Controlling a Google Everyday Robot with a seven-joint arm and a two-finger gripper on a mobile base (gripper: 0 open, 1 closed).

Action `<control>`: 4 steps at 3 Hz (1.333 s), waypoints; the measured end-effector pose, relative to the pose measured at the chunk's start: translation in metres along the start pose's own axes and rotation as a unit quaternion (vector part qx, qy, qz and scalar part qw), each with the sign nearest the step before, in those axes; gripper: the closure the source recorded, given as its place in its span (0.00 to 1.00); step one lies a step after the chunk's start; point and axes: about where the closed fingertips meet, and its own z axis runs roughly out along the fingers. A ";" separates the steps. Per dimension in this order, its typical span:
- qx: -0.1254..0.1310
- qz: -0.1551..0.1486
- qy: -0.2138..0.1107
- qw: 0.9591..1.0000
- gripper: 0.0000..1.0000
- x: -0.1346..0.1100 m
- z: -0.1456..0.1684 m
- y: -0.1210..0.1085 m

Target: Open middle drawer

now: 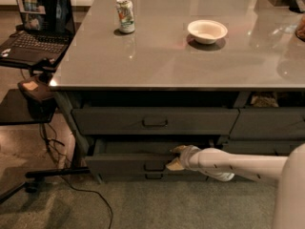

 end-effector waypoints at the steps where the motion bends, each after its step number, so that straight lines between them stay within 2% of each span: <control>1: 0.000 0.003 0.000 1.000 1.00 0.003 -0.008 0.007; 2: 0.000 0.003 0.000 1.000 1.00 0.003 -0.008 0.008; 3: 0.001 0.005 -0.004 1.000 1.00 0.009 -0.012 0.018; 4: 0.001 0.005 -0.004 1.000 1.00 0.006 -0.016 0.016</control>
Offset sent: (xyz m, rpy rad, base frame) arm -0.3617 -0.1210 -0.0239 0.1102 0.1038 -0.1215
